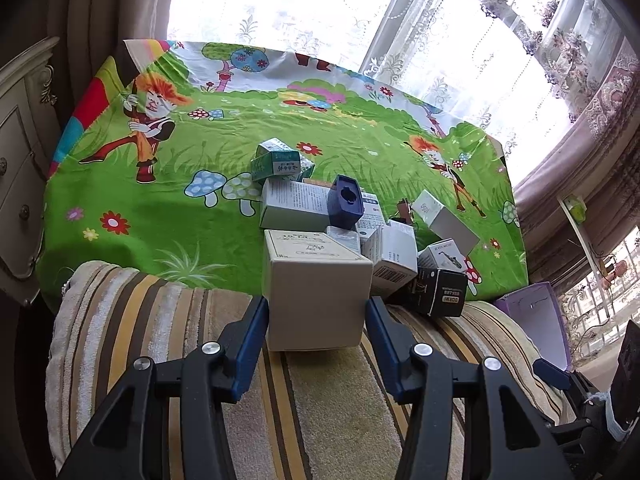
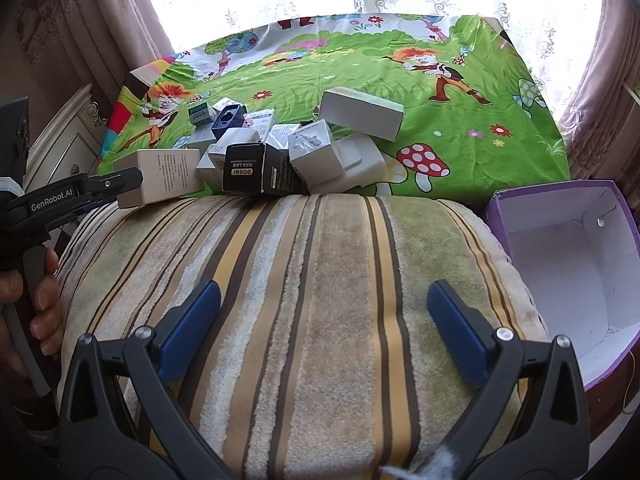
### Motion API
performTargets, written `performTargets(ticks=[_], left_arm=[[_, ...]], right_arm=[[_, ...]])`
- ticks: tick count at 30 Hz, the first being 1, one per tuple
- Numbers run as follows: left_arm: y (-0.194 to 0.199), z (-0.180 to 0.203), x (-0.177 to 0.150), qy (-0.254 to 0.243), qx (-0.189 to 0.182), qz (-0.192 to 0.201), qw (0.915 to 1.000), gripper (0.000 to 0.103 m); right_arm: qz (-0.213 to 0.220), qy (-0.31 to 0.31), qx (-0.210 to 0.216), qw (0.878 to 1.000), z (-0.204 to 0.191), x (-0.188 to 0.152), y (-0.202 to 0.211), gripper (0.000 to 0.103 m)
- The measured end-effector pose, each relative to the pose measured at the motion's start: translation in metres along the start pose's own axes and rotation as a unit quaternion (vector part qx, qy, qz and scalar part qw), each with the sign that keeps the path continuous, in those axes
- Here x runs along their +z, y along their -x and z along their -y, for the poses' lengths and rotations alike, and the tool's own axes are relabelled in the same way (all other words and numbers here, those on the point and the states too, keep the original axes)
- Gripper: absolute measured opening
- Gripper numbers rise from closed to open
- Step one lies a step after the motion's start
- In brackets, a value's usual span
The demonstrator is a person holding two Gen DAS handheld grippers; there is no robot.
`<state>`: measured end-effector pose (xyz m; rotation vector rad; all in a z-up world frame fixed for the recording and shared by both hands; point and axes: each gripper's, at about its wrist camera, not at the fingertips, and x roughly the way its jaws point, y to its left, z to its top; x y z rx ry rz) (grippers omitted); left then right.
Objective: Organize rigid objects
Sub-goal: 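Grasp the white pink-print box with the right gripper while the left lifts the cream box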
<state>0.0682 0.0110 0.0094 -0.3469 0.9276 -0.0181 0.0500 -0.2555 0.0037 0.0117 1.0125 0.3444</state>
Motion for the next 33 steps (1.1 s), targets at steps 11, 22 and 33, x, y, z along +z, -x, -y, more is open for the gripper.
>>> performTargets(ticks=[11,22,33], left_arm=[[0.004,0.001,0.0,-0.003,-0.01,0.01,0.9999,0.051],[0.01,0.004,0.003,-0.003,-0.025,0.024,0.9994,0.028],[0.004,0.013,0.005,-0.015,-0.029,0.014,0.9994,0.034]], right_arm=[[-0.028,0.012,0.047,0.998,0.017,0.045,0.001,0.103],[-0.017,-0.038,0.025,0.999,0.03,0.143,-0.039,0.103],[-0.06,-0.045,0.007,0.997,0.032,0.176,-0.114,0.103]])
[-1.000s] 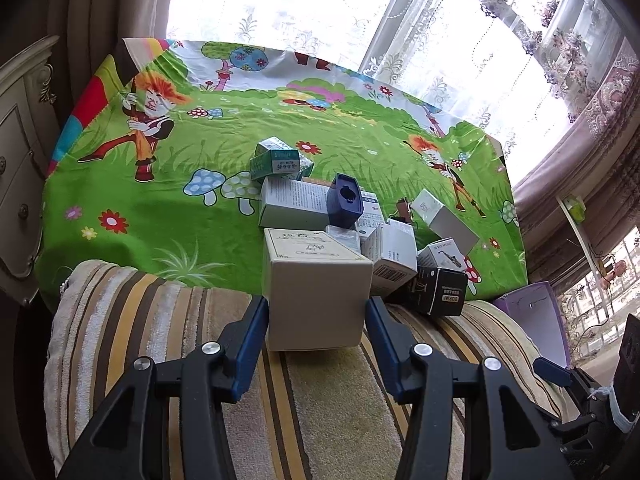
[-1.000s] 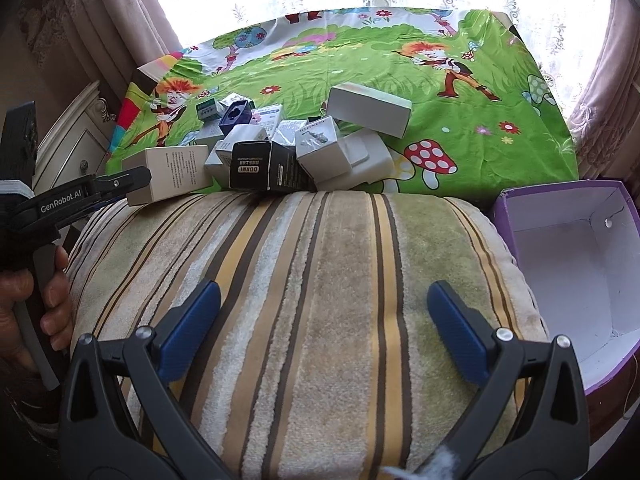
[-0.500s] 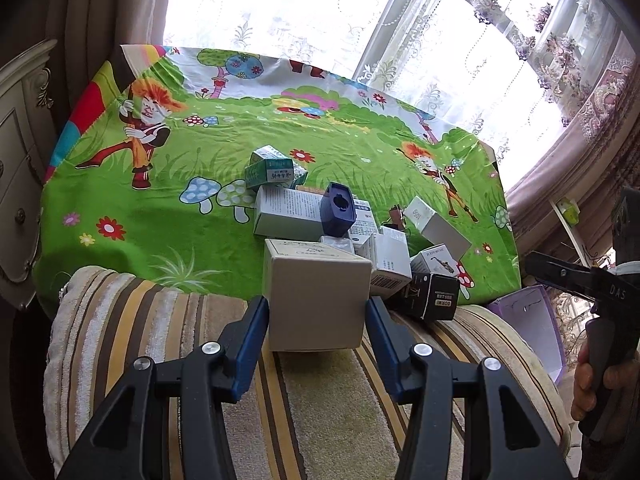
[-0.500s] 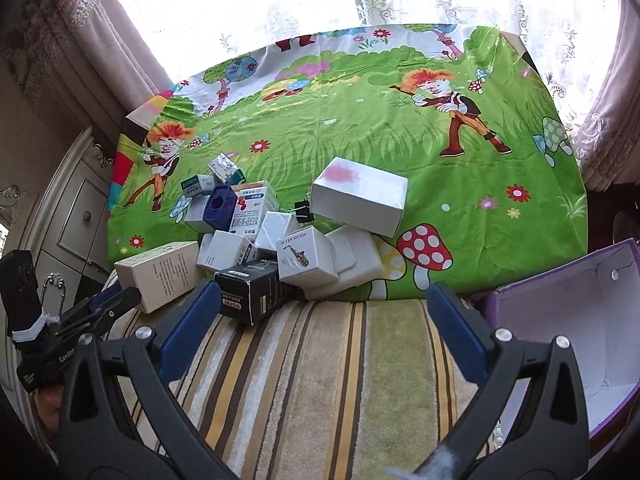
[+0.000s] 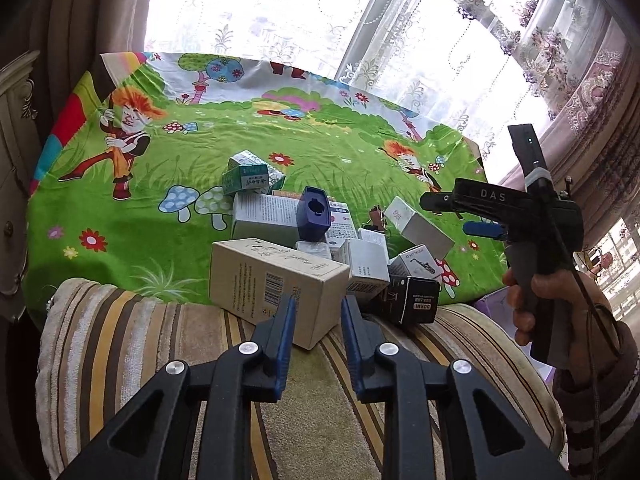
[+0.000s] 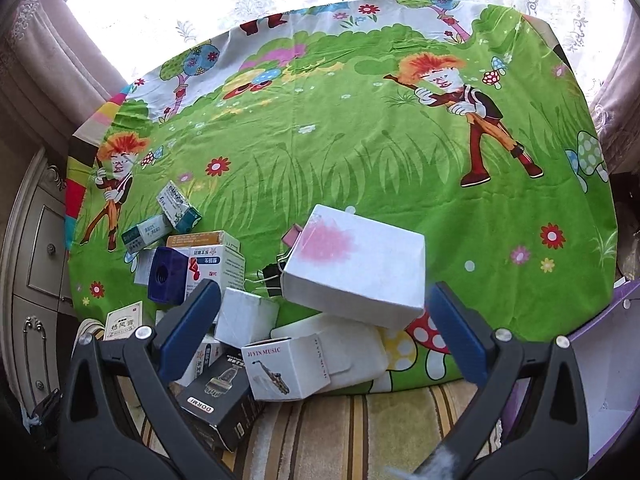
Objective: Organize rigid objects
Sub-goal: 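Grasp the white pink-print box with the right gripper while the left lifts the cream box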
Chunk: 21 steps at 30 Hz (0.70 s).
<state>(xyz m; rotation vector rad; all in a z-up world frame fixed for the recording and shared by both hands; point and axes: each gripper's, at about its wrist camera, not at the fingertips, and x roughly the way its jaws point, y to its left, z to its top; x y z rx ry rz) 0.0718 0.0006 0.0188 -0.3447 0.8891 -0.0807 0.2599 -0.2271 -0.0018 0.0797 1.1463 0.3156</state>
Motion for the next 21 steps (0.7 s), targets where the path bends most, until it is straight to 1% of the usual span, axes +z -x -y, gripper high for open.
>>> performTargets(ticks=[1,2,3,4,7,9,10,11,13,16,17,18,19,21], left_arm=[[0.001,-0.002,0.0,0.004,0.002,0.002,1.0,0.043],[0.003,-0.005,0.0,0.012,0.001,0.006,0.9999,0.066],[0.005,-0.008,0.001,0.019,0.001,0.013,0.9997,0.085],[0.007,-0.01,0.001,0.025,0.002,0.016,0.9996,0.088],[0.005,-0.013,0.007,0.014,-0.001,0.001,0.9999,0.088],[-0.002,-0.013,0.013,-0.008,0.006,-0.015,0.9998,0.09],[-0.007,-0.012,0.017,-0.03,0.007,-0.025,0.9992,0.09],[-0.013,-0.012,0.02,-0.046,0.001,-0.037,0.9983,0.091],[-0.024,-0.015,0.028,-0.06,-0.021,-0.063,0.996,0.091],[-0.038,-0.023,0.039,-0.07,-0.051,-0.096,0.9916,0.099],[-0.041,-0.028,0.042,-0.06,-0.058,-0.104,0.9911,0.102],[-0.043,-0.033,0.047,-0.046,-0.067,-0.106,0.991,0.103],[-0.045,-0.035,0.051,-0.042,-0.077,-0.107,0.9904,0.103],[-0.052,-0.033,0.056,-0.069,-0.097,-0.115,0.9862,0.103]], right_arm=[[-0.003,-0.001,-0.002,1.0,0.001,0.002,-0.005,0.103],[-0.007,-0.003,-0.004,1.0,0.001,0.003,-0.011,0.103],[-0.011,-0.004,-0.006,1.0,0.002,0.005,-0.016,0.103],[-0.015,-0.006,-0.007,1.0,0.003,0.006,-0.021,0.103],[-0.022,-0.012,-0.015,1.0,0.007,0.01,-0.033,0.103],[-0.028,-0.014,-0.019,0.999,0.008,0.012,-0.04,0.103],[-0.03,-0.013,-0.02,0.999,0.008,0.013,-0.043,0.103],[-0.032,-0.011,-0.02,0.999,0.008,0.014,-0.045,0.103],[-0.03,-0.009,-0.023,0.999,0.009,0.017,-0.048,0.103],[-0.026,-0.014,-0.029,0.999,0.014,0.02,-0.052,0.103],[-0.025,-0.016,-0.03,0.999,0.016,0.02,-0.053,0.103],[-0.023,-0.018,-0.031,0.999,0.018,0.02,-0.054,0.103],[-0.025,-0.022,-0.03,0.999,0.02,0.019,-0.056,0.103],[-0.04,-0.029,-0.016,0.999,0.024,0.017,-0.064,0.103]])
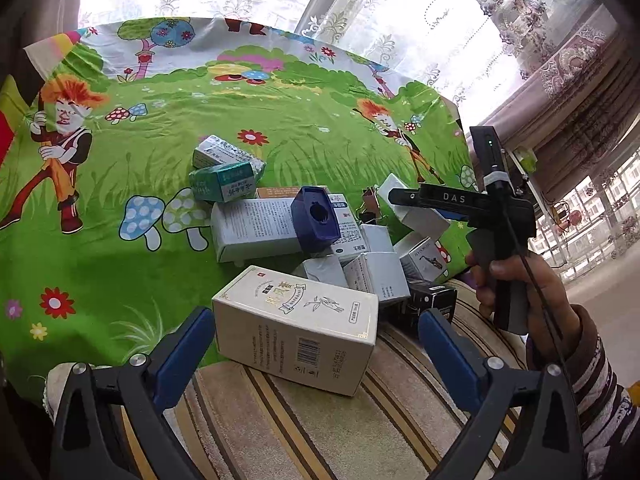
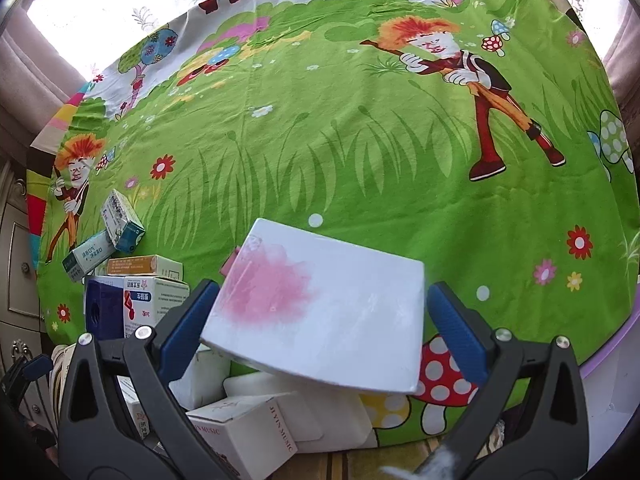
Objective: Organize rigid objects
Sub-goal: 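Grasp the white pink-print box with the right gripper while the left lifts the cream box, then carry both boxes into the purple-rimmed storage box and open both grippers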
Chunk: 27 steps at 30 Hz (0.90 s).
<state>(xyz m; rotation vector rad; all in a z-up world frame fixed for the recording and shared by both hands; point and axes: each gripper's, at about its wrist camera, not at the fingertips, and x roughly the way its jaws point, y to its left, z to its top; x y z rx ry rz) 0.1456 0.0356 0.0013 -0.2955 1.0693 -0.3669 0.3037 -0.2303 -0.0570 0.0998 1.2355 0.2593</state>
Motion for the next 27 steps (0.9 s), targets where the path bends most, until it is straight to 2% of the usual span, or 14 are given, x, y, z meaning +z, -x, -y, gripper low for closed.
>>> performTargets(ticks=[3,7,9,11,17,21,27], left_arm=[[-0.015,0.004,0.005,-0.044,0.017,-0.038,0.9982,0.103],[-0.028,0.009,0.004,-0.092,-0.001,-0.062,0.9938,0.103],[-0.039,0.006,0.004,-0.103,0.007,-0.081,0.9914,0.103],[-0.048,0.0,0.006,-0.101,0.019,-0.09,0.9907,0.103],[-0.048,-0.012,0.011,-0.089,-0.014,-0.073,0.9932,0.103],[-0.043,-0.014,0.008,-0.076,-0.014,-0.066,0.9948,0.103],[-0.021,-0.035,0.0,-0.011,-0.002,-0.036,0.9993,0.103]], right_arm=[[-0.008,0.001,0.008,1.0,0.002,-0.003,-0.006,0.103],[-0.001,0.011,0.006,1.0,0.0,-0.005,-0.005,0.098],[0.002,0.014,0.01,1.0,-0.001,-0.007,-0.004,0.098],[0.008,0.019,0.013,1.0,-0.002,-0.009,0.0,0.098],[0.031,0.021,0.02,0.999,-0.002,-0.015,0.014,0.097],[0.056,0.031,0.015,0.998,-0.003,-0.022,0.033,0.097],[0.091,0.053,0.014,0.994,-0.007,-0.045,0.068,0.097]])
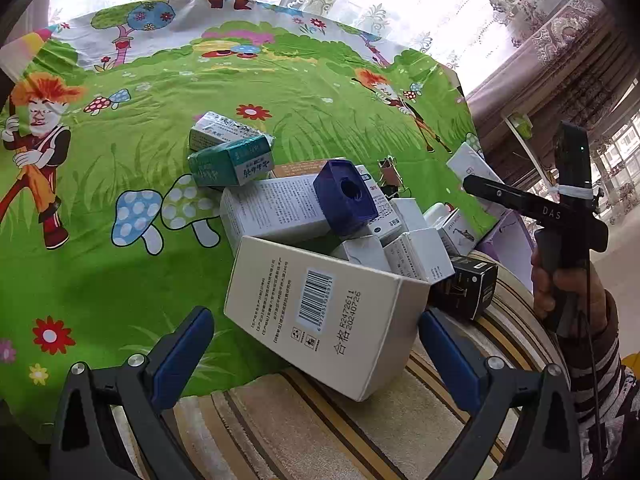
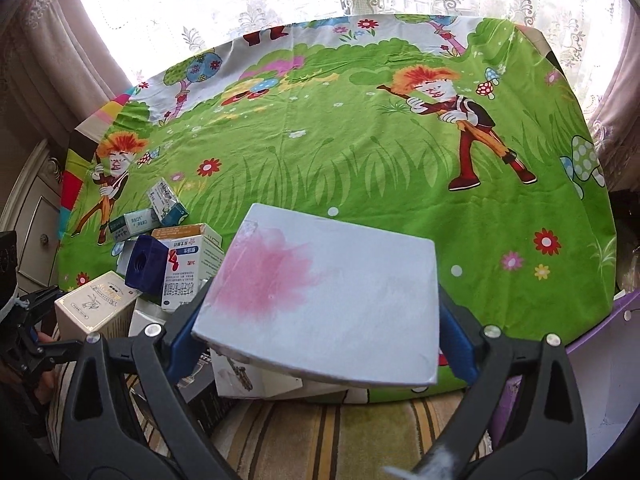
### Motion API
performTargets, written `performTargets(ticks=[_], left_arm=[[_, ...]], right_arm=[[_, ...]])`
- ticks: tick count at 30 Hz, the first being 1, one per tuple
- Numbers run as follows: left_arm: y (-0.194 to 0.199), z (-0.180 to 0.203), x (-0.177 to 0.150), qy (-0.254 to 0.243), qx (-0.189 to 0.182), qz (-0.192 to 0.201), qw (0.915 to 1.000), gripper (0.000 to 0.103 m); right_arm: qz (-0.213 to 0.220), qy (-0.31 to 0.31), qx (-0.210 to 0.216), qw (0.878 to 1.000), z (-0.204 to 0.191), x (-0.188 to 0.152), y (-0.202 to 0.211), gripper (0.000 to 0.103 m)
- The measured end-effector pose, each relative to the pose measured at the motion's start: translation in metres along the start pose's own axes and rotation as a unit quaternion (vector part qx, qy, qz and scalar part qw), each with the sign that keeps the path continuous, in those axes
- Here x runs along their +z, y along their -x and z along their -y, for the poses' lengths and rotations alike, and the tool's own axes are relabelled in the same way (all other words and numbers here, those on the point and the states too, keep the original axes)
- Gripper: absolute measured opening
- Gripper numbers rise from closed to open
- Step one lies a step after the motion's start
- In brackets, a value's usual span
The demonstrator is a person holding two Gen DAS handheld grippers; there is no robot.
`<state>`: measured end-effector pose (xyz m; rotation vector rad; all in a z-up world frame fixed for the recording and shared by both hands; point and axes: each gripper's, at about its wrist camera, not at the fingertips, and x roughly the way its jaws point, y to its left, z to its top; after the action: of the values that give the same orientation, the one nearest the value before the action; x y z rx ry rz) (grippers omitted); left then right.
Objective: Organize rigid objects
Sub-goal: 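Carry both boxes into the purple-rimmed storage box and open both grippers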
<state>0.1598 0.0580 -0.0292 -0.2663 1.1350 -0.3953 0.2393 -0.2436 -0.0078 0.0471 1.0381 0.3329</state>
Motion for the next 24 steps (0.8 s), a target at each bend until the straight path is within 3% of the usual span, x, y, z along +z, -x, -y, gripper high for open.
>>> performTargets(ticks=[6,10,16,20,22,23,24], left_arm=[[0.023,-0.018,-0.016,0.059,0.056,0.033,0.9961,0.102],[0.031,-0.015,-0.027,0.075,0.058,0.048,0.9943,0.102],[0.041,0.017,-0.036,0.07,0.118,0.066,0.9883,0.102],[0.027,0.041,-0.037,0.057,0.166,0.058,0.9828,0.101],[0.011,0.043,-0.033,0.046,0.206,0.03,0.977,0.078],[0.005,0.041,-0.032,0.049,0.218,0.017,0.9745,0.051],[0.002,0.039,-0.033,0.051,0.225,0.013,0.9729,0.052]], right_arm=[[0.028,0.037,-0.006,0.999,-0.01,-0.026,0.039,0.097],[0.042,0.058,-0.019,0.997,-0.012,-0.046,0.061,0.097],[0.06,0.057,-0.035,0.996,-0.001,-0.066,0.087,0.097],[0.067,0.052,-0.045,0.995,0.007,-0.08,0.101,0.097],[0.07,0.047,-0.049,0.995,0.014,-0.087,0.107,0.097],[0.073,0.044,-0.052,0.995,0.017,-0.09,0.111,0.097],[0.076,0.042,-0.056,0.995,0.021,-0.093,0.115,0.097]])
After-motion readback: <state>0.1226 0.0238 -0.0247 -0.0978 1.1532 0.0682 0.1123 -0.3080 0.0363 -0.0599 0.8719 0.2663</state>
